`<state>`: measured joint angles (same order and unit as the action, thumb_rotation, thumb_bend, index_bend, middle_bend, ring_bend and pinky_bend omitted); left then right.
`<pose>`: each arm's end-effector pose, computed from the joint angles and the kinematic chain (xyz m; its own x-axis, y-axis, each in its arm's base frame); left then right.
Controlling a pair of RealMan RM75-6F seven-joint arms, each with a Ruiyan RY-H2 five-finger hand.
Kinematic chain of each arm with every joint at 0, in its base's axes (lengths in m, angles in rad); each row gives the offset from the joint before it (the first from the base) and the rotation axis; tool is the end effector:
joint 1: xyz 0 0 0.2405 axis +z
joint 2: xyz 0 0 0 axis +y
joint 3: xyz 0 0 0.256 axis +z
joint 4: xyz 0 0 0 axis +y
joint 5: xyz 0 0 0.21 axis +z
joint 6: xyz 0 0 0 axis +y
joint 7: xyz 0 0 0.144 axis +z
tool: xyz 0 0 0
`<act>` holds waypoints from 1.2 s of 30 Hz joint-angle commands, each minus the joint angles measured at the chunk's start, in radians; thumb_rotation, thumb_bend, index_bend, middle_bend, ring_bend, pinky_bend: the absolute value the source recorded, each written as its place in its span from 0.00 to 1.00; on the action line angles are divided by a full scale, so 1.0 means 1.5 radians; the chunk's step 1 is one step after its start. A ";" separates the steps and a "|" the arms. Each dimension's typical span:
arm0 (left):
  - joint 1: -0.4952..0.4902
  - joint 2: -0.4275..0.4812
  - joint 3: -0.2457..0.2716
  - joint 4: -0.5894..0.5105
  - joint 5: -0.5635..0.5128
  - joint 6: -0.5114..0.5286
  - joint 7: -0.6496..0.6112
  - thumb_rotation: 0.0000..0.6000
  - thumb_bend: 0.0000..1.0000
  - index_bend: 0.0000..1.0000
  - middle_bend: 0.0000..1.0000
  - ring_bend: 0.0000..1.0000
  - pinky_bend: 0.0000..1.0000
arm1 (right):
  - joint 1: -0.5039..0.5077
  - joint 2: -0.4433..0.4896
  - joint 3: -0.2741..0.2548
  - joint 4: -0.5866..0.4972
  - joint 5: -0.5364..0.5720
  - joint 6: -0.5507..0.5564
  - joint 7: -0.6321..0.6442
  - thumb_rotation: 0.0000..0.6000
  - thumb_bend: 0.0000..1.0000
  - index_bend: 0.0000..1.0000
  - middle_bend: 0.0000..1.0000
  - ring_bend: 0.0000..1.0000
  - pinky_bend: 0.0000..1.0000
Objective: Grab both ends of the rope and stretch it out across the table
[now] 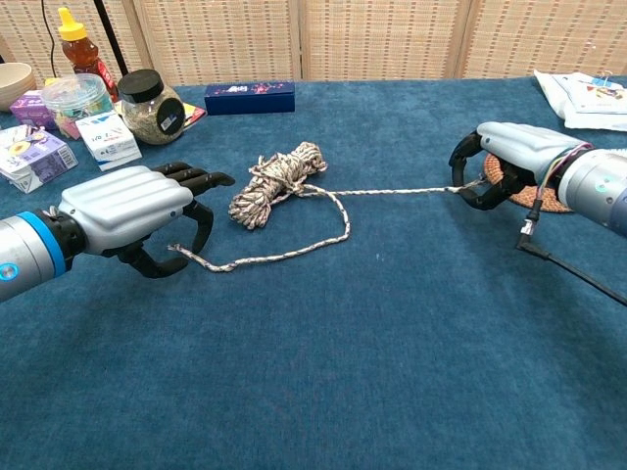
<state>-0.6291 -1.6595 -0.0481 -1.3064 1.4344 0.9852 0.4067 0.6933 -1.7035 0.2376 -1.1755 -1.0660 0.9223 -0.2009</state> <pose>-0.1829 0.2963 -0.0584 0.6720 0.1597 0.7231 0.6638 -0.5628 -0.4926 -0.1984 -0.3691 -0.0353 0.3273 -0.2708 0.9053 -0.9423 -0.1646 0.2915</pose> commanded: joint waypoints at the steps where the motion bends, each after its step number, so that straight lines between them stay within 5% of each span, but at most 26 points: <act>1: 0.000 -0.005 -0.001 0.004 -0.001 0.003 0.001 1.00 0.35 0.52 0.00 0.00 0.00 | 0.000 0.000 0.000 0.000 0.000 0.000 0.000 1.00 0.52 0.56 0.23 0.00 0.00; 36: -0.012 -0.039 0.002 0.042 -0.024 -0.007 -0.005 1.00 0.35 0.54 0.00 0.00 0.00 | -0.001 0.003 0.003 0.002 0.006 -0.005 0.000 1.00 0.52 0.56 0.23 0.00 0.00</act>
<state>-0.6464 -1.7175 -0.0448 -1.2437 1.3988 0.9754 0.3998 0.6918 -1.6986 0.2418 -1.1722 -1.0573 0.9144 -0.2009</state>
